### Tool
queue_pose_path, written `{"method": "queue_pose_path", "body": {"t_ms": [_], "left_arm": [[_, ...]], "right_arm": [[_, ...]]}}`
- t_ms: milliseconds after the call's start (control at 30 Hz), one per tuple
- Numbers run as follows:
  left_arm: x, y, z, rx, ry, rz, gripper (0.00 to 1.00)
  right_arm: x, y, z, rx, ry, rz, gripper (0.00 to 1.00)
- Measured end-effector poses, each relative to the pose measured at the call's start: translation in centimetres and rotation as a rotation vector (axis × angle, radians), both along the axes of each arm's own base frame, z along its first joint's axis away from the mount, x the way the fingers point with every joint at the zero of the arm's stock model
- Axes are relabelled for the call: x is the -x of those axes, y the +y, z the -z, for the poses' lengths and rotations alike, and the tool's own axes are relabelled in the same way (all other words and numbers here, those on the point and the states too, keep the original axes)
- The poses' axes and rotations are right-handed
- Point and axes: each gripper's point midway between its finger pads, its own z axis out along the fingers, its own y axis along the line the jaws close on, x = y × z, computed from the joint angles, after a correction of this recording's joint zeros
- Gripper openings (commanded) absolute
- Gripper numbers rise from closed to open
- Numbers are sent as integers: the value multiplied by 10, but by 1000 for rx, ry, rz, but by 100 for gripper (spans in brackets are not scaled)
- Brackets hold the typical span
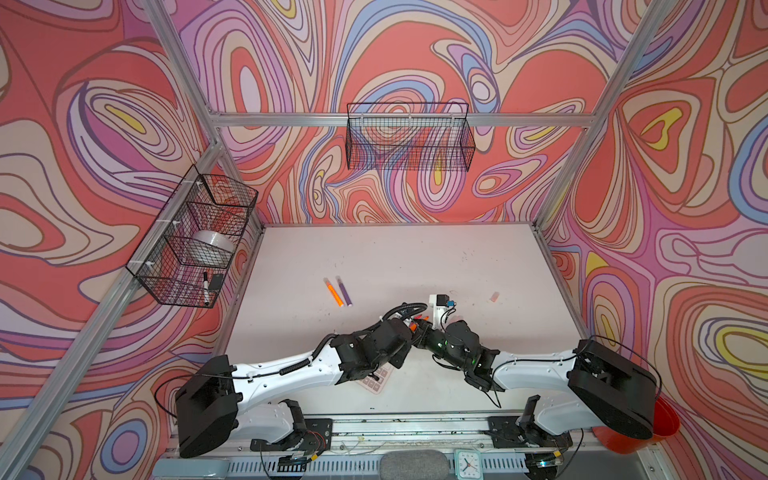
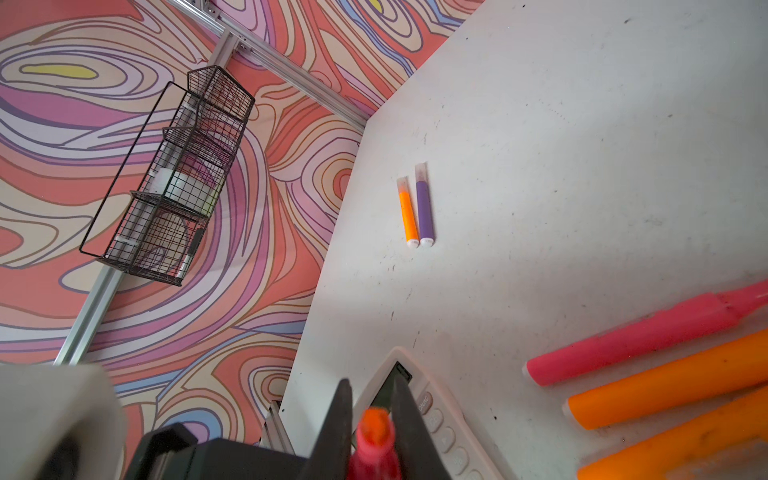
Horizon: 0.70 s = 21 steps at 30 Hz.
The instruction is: Insert the pens into the pen caps
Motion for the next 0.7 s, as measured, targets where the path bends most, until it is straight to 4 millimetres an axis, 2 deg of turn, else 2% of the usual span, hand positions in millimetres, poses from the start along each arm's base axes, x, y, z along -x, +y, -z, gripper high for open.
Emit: {"method": "queue_pose_path", "body": {"t_ms": [100, 233, 300, 433, 500, 600, 700], "left_arm": [[0, 0, 1, -2, 0, 1, 24], [0, 3, 4, -14, 0, -3, 11], [0, 5, 5, -21, 2, -6, 1], [1, 7, 7, -22, 4, -12, 0], [1, 9, 6, -14, 2, -15, 0], [-4, 13, -2, 27, -14, -46, 0], [-12, 24, -11, 71, -45, -103, 0]], "right_arm": [[1, 2, -1, -11, -2, -4, 1], [3, 5, 2, -10, 4, -13, 2], [3, 6, 5, -7, 7, -15, 11], [3, 7, 6, -4, 2, -18, 46], [2, 5, 5, 7, -4, -6, 56], [3, -3, -3, 62, -19, 21, 64], [0, -24, -28, 106, -59, 98, 64]]}}
